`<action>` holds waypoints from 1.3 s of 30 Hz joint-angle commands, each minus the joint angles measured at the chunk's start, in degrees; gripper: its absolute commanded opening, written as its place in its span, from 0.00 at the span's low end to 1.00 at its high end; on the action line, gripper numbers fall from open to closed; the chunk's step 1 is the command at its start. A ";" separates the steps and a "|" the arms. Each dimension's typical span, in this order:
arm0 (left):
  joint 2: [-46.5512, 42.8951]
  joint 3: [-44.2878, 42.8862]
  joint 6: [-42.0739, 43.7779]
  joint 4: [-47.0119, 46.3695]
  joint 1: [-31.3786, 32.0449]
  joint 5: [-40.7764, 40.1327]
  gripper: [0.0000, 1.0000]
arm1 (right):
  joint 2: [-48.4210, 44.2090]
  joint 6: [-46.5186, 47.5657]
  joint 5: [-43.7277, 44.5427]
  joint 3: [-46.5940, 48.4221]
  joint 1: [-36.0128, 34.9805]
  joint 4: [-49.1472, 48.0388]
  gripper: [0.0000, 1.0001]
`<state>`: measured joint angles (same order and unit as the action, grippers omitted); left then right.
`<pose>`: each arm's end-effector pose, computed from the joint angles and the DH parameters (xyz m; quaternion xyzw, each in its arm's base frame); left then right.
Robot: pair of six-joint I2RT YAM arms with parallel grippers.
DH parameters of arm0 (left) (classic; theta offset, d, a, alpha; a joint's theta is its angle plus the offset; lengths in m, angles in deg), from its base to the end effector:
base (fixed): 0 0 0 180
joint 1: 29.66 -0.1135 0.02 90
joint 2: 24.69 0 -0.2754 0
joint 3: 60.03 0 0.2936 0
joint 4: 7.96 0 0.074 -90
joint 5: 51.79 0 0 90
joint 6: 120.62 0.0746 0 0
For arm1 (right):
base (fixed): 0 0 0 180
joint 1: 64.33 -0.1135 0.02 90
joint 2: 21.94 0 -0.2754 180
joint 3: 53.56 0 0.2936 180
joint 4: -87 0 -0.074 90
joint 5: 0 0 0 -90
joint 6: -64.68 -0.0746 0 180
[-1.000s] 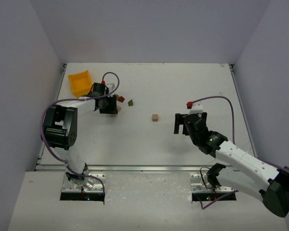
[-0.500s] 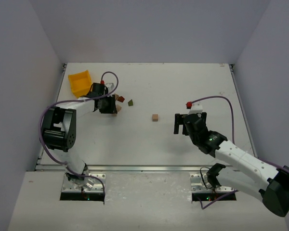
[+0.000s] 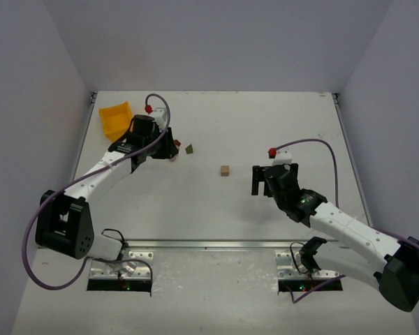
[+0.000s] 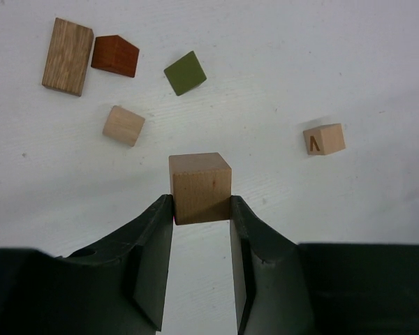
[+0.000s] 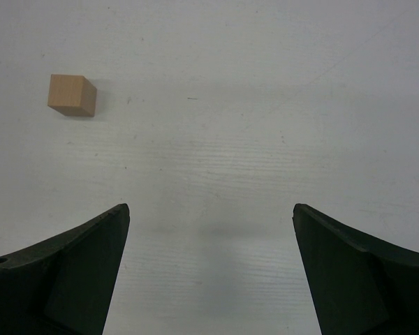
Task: Build the wood block tower
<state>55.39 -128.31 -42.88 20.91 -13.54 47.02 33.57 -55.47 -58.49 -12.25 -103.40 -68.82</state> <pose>0.3542 -0.1143 0.2285 0.0625 0.9045 -0.1697 0.3863 0.2238 0.1314 0.1830 0.0505 0.8730 0.0368 0.4837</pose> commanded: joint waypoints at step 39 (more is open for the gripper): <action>27.21 -12.05 -21.14 -9.79 21.32 -12.00 0.00 | 2.58 -0.88 3.03 1.33 0.31 -1.40 0.99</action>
<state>81.53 -137.80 -63.45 14.35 7.02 33.47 36.01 -55.77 -56.96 -12.25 -103.40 -68.80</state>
